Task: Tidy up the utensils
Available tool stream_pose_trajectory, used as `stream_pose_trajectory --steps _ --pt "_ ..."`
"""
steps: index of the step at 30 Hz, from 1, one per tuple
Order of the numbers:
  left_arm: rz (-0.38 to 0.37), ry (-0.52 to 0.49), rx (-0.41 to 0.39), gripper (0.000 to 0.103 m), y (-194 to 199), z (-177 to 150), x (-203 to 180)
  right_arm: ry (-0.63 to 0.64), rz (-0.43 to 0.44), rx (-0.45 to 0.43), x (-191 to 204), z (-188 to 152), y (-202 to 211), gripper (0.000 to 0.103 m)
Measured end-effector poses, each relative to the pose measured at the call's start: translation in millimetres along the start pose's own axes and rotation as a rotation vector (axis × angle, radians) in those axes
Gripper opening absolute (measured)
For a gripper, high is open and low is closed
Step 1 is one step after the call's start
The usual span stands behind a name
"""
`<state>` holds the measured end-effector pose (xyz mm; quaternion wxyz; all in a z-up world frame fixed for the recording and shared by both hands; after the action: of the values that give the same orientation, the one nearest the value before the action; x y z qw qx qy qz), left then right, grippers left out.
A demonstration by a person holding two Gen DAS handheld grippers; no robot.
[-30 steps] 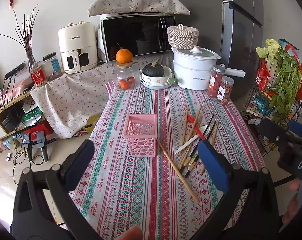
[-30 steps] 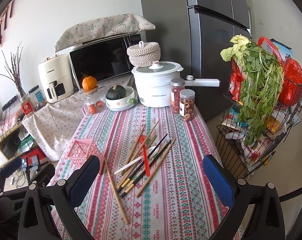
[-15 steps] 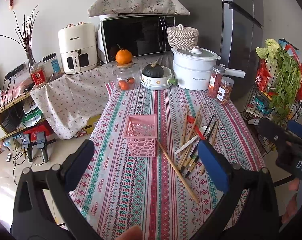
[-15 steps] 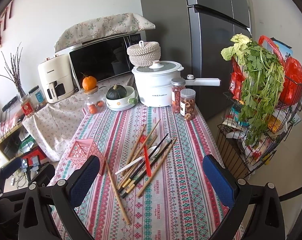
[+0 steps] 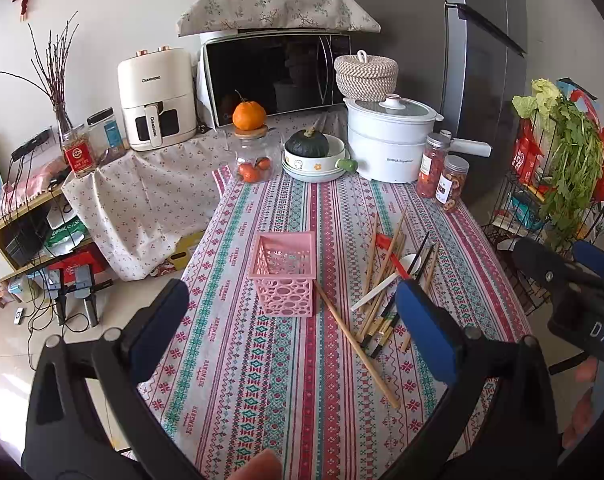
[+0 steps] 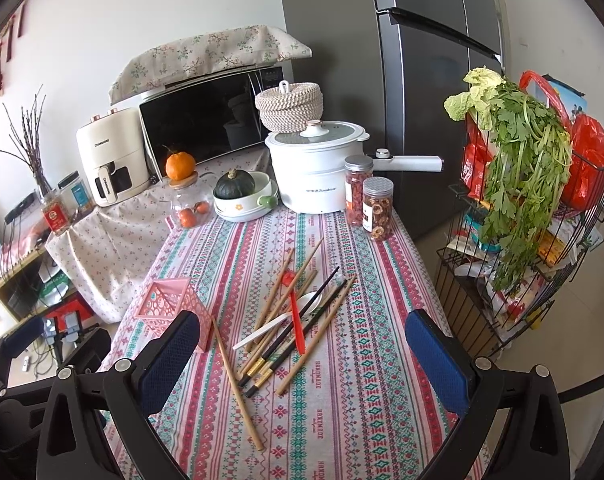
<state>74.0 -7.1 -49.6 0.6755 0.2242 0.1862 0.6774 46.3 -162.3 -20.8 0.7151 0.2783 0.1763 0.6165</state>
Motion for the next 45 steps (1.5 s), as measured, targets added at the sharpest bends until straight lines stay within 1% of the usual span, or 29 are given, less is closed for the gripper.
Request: stream_pose_trajectory --steps 9,39,42,45 --pt "0.0 0.001 -0.005 0.103 0 1 2 0.003 0.002 0.005 5 -1 -2 0.103" --pt "-0.002 0.021 -0.022 0.103 2 6 6 0.003 -0.008 0.022 2 1 -11 0.103" --pt "-0.02 0.023 -0.007 0.103 -1 7 4 0.013 -0.006 0.034 2 2 -13 0.103" --pt "-0.07 0.016 0.052 0.103 -12 10 -1 0.026 -0.002 0.062 0 6 -19 0.103"
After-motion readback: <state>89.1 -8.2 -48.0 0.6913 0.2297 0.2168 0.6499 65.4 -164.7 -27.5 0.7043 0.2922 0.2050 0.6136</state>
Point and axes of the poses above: each gripper's, at about its wrist camera, not at the fingertips, and y roughly against the way its jaws point, x to its left, z to its top, the point moved 9 cm from there along -y, roughly the way its jaws point, and after that the axes turned 4 degrees about -x, right-handed, at the moved point
